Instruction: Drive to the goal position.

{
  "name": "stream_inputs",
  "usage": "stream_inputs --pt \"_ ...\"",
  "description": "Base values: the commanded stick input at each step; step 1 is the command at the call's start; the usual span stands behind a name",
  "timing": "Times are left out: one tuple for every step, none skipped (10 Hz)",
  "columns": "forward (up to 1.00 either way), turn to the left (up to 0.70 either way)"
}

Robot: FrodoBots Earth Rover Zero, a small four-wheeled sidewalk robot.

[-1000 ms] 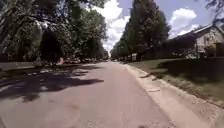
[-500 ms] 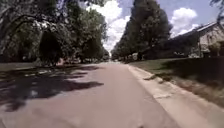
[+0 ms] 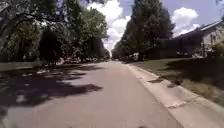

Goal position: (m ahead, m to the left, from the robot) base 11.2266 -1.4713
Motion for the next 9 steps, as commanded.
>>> stream_inputs --pt "0.7 0.0" --pt "0.7 0.0" --pt "0.7 0.0" --pt "0.7 0.0" --pt "0.7 -0.11" --pt "0.7 -0.35" --pt "0.7 -0.35" --pt "0.7 -0.1" --pt "0.7 0.0"
